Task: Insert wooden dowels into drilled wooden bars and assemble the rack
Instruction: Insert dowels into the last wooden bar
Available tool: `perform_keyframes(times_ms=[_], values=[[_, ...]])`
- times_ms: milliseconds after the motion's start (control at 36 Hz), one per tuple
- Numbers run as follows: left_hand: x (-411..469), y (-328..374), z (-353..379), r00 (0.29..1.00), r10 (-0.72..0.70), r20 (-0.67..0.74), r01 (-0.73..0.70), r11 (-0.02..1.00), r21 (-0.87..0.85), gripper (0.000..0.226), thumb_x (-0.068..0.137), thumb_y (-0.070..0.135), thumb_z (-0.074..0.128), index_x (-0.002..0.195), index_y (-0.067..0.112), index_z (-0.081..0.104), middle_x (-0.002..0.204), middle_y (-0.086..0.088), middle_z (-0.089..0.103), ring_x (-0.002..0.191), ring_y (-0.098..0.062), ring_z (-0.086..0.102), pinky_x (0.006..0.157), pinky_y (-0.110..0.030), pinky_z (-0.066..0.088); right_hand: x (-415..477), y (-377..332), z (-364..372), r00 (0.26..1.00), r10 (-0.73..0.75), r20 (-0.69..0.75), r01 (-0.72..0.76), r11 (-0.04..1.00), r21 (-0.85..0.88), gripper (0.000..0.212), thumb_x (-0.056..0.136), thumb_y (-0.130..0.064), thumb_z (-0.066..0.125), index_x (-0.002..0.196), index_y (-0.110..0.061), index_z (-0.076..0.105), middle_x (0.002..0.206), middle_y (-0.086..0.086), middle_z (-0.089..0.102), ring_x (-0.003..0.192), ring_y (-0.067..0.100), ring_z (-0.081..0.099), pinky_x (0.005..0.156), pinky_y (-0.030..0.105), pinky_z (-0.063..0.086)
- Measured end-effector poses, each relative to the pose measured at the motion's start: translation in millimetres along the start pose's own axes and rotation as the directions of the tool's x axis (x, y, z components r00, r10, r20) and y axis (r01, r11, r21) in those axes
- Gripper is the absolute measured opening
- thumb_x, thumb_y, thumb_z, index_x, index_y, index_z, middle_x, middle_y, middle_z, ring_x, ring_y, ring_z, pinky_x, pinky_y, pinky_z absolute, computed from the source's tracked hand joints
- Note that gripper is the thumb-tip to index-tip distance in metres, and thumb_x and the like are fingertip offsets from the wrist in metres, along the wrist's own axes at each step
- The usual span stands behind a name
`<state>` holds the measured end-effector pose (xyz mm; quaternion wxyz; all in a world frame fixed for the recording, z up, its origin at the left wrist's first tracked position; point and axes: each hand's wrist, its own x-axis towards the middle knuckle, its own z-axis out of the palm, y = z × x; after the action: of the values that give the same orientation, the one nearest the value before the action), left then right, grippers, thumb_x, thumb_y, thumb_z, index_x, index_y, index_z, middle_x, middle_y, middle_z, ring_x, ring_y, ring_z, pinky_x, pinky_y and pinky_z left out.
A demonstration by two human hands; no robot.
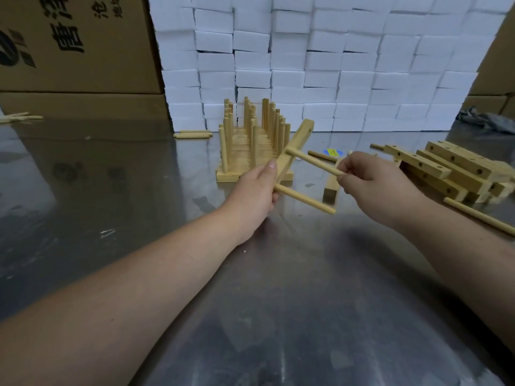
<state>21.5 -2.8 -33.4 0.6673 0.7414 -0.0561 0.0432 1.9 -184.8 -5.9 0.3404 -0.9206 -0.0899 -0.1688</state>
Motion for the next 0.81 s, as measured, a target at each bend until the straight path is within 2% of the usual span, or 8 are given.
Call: perform_keyframes(times_ms=[56,139,306,500,583,694,778,806], values=[[-0.1,0.4,0.0,1.000,-0.015,0.008,0.015,0.999,-0.028,0.036,0.101,0.034,0.033,0.123,0.015,0.054,0.072,-0.002,0.044,0.052,-0.010,0.041,0.038,-0.013,0.035,0.3,1.2,-0.9,1.000,0.001,-0.012,-0.001,0.999,0.038,0.016,0.090,-0.018,0.047,0.078,-0.025,0.055,0.069,0.000,0.053,0.054,0.014,0.041,0.054,0.027,0.035],[-0.2,0.7,-1.3,1.000,0.005,0.007,-0.005,0.997,-0.073,0.027,0.101,0.030,0.032,0.116,0.031,0.054,0.066,-0.002,0.046,0.046,-0.008,0.041,0.040,-0.017,0.036,0.2,2.2,-1.8,1.000,0.002,-0.030,0.001,0.997,0.084,0.020,0.091,-0.018,0.045,0.086,-0.032,0.059,0.065,-0.002,0.052,0.051,0.011,0.040,0.052,0.025,0.035],[2.1,-0.1,-3.5,0.999,-0.027,-0.030,0.020,0.974,-0.224,0.030,0.101,0.024,0.033,0.088,0.024,0.060,0.058,-0.002,0.048,0.039,-0.010,0.040,0.040,-0.018,0.032,-1.1,0.6,-1.6,0.998,0.001,-0.055,0.006,0.993,0.118,0.025,0.091,-0.018,0.046,0.090,-0.040,0.058,0.060,-0.003,0.052,0.038,0.002,0.039,0.048,0.023,0.033],[0.1,2.4,-5.6,0.999,-0.028,0.020,0.032,0.962,-0.271,0.029,0.100,0.016,0.032,0.094,0.023,0.060,0.055,0.002,0.064,0.041,-0.009,0.042,0.042,-0.019,0.033,-1.8,-0.1,-1.5,0.999,-0.008,-0.036,0.011,0.996,0.087,0.028,0.091,-0.016,0.047,0.091,-0.040,0.060,0.052,-0.007,0.051,0.037,0.000,0.040,0.044,0.022,0.034],[-0.4,3.5,-5.7,0.999,-0.027,0.021,0.031,0.963,-0.266,0.033,0.097,0.009,0.031,0.090,0.024,0.059,0.058,0.001,0.066,0.041,-0.009,0.043,0.042,-0.018,0.033,-3.6,-1.1,-1.9,0.999,-0.021,-0.031,0.023,0.997,0.072,0.029,0.089,-0.014,0.047,0.089,-0.041,0.060,0.045,-0.008,0.052,0.036,0.001,0.040,0.038,0.015,0.032],[0.6,4.2,-5.7,1.000,-0.025,0.005,0.026,0.970,-0.242,0.037,0.092,0.003,0.028,0.086,0.021,0.060,0.062,0.000,0.069,0.047,-0.013,0.049,0.042,-0.018,0.035,-6.0,-3.6,-0.7,0.999,-0.038,-0.008,0.038,0.998,0.043,0.028,0.089,-0.014,0.049,0.102,-0.032,0.066,0.050,-0.008,0.056,0.039,-0.001,0.043,0.038,0.015,0.032],[-1.0,4.4,-4.4,1.000,-0.014,-0.007,0.013,0.978,-0.207,0.038,0.089,0.002,0.028,0.084,0.019,0.062,0.060,0.003,0.068,0.050,-0.010,0.055,0.041,-0.018,0.040,-8.7,-6.3,-1.1,0.997,-0.077,0.016,0.076,0.996,0.056,0.025,0.089,-0.017,0.052,0.096,-0.039,0.063,0.050,-0.023,0.056,0.041,-0.005,0.046,0.035,0.008,0.029],[-1.7,4.8,-3.9,1.000,-0.017,-0.006,0.015,0.980,-0.198,0.037,0.090,0.003,0.029,0.083,0.018,0.061,0.061,0.002,0.067,0.050,-0.010,0.055,0.040,-0.018,0.040,-9.4,-7.3,-1.0,0.996,-0.091,0.024,0.090,0.994,0.061,0.025,0.090,-0.021,0.053,0.092,-0.044,0.061,0.050,-0.022,0.056,0.042,-0.005,0.046,0.036,0.008,0.029]])
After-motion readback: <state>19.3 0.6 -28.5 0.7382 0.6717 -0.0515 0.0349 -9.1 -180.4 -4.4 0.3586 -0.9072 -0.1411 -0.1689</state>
